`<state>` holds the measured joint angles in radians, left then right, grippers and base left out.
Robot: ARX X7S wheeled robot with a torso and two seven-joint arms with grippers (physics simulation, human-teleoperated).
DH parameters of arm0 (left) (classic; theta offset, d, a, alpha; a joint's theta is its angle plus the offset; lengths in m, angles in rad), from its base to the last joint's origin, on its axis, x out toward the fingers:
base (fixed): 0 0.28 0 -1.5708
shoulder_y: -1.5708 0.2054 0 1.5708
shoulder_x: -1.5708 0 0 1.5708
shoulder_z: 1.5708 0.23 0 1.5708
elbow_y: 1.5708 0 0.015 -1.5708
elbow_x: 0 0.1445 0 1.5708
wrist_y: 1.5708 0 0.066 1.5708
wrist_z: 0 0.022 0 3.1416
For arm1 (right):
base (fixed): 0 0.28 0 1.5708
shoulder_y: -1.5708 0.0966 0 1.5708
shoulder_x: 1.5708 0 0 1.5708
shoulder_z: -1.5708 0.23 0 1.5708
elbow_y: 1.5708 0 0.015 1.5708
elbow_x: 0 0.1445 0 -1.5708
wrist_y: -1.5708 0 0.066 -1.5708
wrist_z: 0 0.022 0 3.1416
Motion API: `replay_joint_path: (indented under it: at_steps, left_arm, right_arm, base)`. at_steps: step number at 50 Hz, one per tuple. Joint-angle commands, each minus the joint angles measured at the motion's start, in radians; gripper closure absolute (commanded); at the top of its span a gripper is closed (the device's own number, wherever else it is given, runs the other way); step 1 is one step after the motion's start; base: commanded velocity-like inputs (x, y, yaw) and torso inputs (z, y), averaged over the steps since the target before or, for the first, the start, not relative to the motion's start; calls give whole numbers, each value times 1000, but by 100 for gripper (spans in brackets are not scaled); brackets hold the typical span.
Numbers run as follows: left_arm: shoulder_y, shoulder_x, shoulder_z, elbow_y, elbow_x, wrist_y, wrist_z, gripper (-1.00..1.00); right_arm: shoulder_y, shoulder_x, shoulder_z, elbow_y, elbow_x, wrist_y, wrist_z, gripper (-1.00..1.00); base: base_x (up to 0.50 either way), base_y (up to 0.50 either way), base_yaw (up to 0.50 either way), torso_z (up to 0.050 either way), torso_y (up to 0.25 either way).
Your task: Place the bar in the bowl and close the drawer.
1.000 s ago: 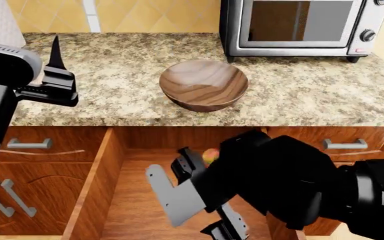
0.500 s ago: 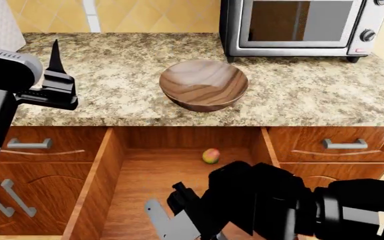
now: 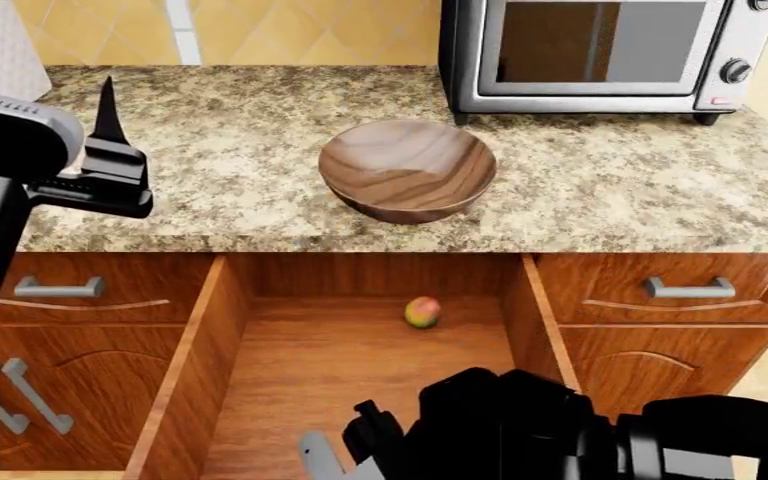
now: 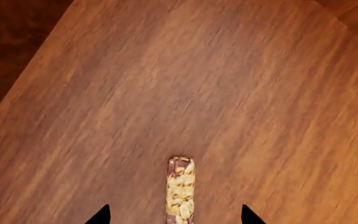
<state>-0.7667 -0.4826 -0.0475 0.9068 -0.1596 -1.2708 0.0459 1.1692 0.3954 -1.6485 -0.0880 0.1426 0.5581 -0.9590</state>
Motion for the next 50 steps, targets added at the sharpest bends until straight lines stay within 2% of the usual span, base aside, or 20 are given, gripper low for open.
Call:
replay_joint_path:
  at_steps: [1,50]
  left_arm:
    - [-13,-6,7,2,-3,-9,-2,-100]
    - [-17,-21,17,11,-14,-20,-16,-100]
  right_arm:
    - [-46,0,-16,16,-8,11,34,-100]
    - [-103,-21,-80,172,-93,1,115,-100]
  base:
    - [0,0,0,0,0]
    - [0,0,0,0,0]
